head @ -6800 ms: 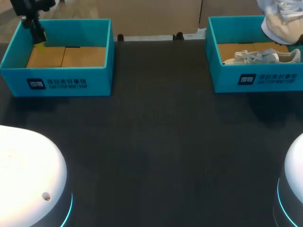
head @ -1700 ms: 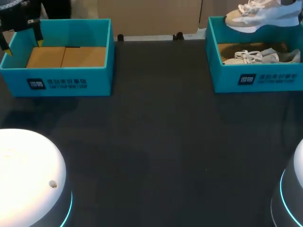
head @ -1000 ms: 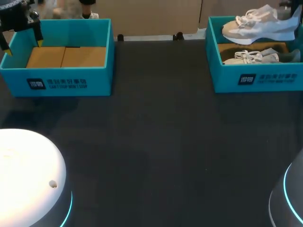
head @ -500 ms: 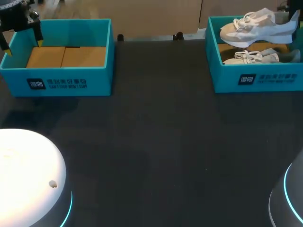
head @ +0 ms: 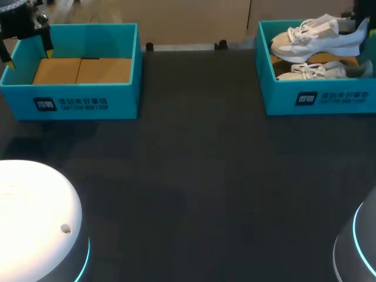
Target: Take the shoe out of the shoebox, open the shoe tongue, remove and reinsert the insole, then place the shoe into the shoebox
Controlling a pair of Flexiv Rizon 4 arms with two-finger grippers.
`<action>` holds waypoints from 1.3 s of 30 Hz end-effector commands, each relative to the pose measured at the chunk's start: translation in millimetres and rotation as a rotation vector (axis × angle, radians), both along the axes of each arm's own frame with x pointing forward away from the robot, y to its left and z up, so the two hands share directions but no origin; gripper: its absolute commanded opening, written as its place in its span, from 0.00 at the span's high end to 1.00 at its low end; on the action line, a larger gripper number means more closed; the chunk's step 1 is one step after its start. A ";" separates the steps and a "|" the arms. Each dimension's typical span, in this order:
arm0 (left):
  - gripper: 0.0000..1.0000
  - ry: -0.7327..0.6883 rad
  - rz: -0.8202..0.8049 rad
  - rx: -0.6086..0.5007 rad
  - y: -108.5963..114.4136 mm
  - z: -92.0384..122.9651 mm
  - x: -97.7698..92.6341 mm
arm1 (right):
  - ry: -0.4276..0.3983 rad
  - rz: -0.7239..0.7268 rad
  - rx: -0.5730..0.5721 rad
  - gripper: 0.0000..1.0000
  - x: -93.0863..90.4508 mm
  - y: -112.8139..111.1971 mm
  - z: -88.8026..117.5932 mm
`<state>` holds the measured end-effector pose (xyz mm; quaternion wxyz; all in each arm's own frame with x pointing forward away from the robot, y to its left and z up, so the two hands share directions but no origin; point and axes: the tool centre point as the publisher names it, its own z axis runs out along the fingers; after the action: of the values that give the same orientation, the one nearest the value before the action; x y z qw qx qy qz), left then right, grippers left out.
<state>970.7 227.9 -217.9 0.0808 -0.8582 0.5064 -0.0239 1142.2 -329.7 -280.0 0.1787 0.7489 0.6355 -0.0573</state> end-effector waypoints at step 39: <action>0.00 0.000 0.000 0.001 -0.1 0.2 -0.1 | 0.064 -0.006 0.040 1.00 25.0 -6.0 -71.3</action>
<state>970.7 227.8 -217.9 0.0808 -0.8581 0.5064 -0.0239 1156.3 -336.5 -347.1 0.1506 0.7516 0.6392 -0.0618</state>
